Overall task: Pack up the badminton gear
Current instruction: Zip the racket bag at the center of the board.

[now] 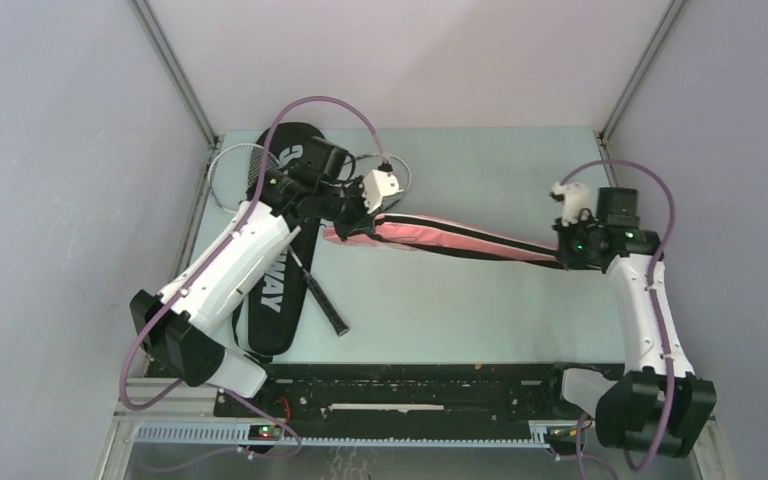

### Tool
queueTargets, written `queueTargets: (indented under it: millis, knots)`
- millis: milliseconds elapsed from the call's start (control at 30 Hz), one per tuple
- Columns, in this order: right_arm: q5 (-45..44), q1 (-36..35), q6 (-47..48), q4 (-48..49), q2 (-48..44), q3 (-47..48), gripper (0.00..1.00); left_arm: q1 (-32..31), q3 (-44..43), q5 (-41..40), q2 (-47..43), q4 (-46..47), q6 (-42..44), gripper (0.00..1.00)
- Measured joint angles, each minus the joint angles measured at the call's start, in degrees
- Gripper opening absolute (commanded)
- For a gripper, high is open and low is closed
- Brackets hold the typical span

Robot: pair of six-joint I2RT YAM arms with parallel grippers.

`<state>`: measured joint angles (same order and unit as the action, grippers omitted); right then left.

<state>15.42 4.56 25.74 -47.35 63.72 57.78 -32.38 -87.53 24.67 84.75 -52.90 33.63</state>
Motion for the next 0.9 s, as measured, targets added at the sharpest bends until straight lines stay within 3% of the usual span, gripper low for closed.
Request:
queueTargets:
  millis: [267, 533, 600, 700, 767, 833, 900]
  knots:
    - [-6.16, 22.23, 13.18, 0.63, 8.92, -1.77, 0.00, 2.27, 1.66, -0.26, -2.93, -2.45, 2.99, 0.00]
    - [-12.28, 29.24, 21.51, 9.81, 25.66, -1.75, 0.00, 2.99, 1.92, 1.01, -4.28, -2.54, 4.55, 0.00]
    - [-11.89, 30.12, 22.86, 11.26, 29.05, -1.77, 0.16, 2.82, 1.92, 1.70, -4.28, -2.29, 4.72, 0.00]
    - [-11.69, 30.21, 23.76, 11.23, 29.55, -1.75, 0.57, 2.71, 1.57, 2.16, -4.15, -2.36, 4.87, 0.00]
    - [-11.17, 30.23, 24.22, 10.91, 27.98, -1.57, 0.75, 2.97, -0.50, 1.62, -3.45, -3.52, 5.09, 0.00]
    - [-8.96, 29.86, 24.50, 8.31, 23.82, -1.20, 0.88, 3.10, -2.67, 1.27, -2.73, -3.82, 6.54, 0.00]
    - [-6.01, 27.41, 24.50, 4.96, 17.22, -0.28, 0.93, 2.89, -4.26, 1.42, -2.36, -3.32, 10.49, 0.00]
